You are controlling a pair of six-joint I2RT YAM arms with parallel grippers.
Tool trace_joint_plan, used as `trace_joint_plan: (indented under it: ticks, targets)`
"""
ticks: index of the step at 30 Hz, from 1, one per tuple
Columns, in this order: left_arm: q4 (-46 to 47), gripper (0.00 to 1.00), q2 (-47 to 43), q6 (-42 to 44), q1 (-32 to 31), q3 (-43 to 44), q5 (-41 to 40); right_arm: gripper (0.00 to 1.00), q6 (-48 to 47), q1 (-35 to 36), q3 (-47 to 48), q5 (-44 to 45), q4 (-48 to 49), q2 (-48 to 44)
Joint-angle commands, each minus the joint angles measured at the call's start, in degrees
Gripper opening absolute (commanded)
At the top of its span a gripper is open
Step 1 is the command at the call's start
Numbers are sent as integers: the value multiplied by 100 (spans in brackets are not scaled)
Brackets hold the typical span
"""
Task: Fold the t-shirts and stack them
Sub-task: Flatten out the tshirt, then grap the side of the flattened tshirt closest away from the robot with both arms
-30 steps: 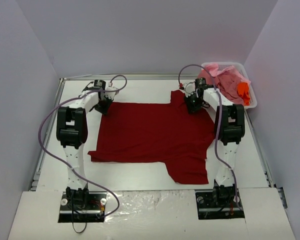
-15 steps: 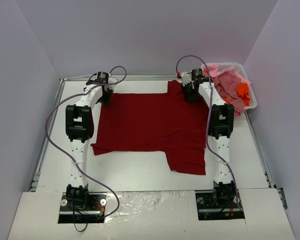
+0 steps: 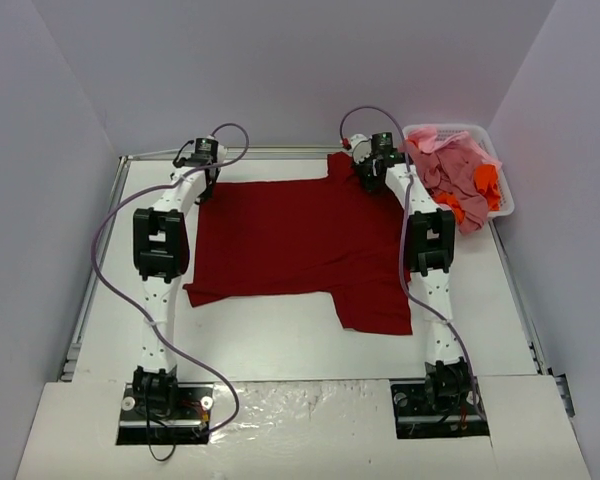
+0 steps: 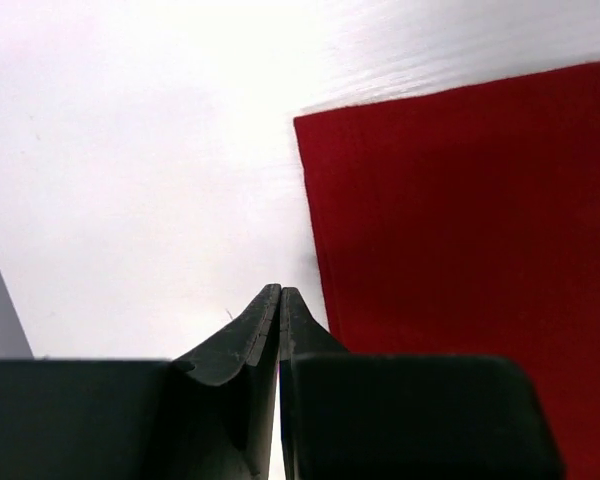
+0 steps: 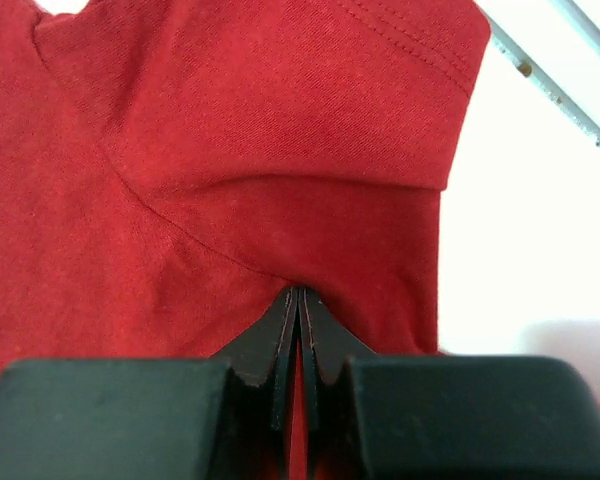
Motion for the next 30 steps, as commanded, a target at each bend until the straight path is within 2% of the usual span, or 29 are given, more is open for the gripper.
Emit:
trace_joint_plan:
  ticks: [1, 3, 5, 6, 10, 12, 14, 19, 20, 22, 23, 26, 27, 30]
  targets:
    - [131, 2, -381, 20, -68, 109, -519, 0, -176, 221, -402, 317, 205, -638]
    - [122, 2, -739, 99, -112, -14, -615, 3, -133, 247, -832, 327, 380, -990]
    - [184, 2, -1074, 195, -173, -382, -660, 12, -106, 256, -1341, 309, 521, -1623]
    - [271, 2, -1468, 309, -209, -541, -694, 12, -115, 265, -1527, 309, 652, -1843]
    - [535, 6, -2656, 556, -323, -1786, -730, 27, -80, 265, -2537, 283, 900, -3275]
    - [527, 10, -3394, 722, -358, -2280, -468, 30, -54, 265, -3246, 256, 909, -4054]
    - [509, 14, -4121, 967, -393, -3141, -65, 30, 34, 248, -3802, 352, 865, -4593]
    - [351, 17, -5311, 1662, -411, -4951, 552, 34, -9, 186, -5999, 309, 567, -6386]
    - [360, 18, -5617, 1864, -411, -5563, 623, 36, -53, 186, -6289, 178, 357, -6624]
    - [543, 18, -5909, 2058, -402, -6147, 755, 45, -263, 186, -7096, 63, 136, -7248]
    - [588, 19, -6180, 2277, -402, -6645, 825, 45, -308, 169, -7336, 11, 22, -7450]
    - [588, 19, -6611, 2760, -402, -7185, 1483, 53, -370, 160, -8198, -139, 47, -8267]
    - [606, 19, -6683, 2832, -394, -7395, 1755, 54, -396, 125, -8356, -444, 56, -8618]
    - [684, 19, -6807, 2938, -385, -7625, 2090, 62, -467, -585, -8823, -1351, 284, -9165]
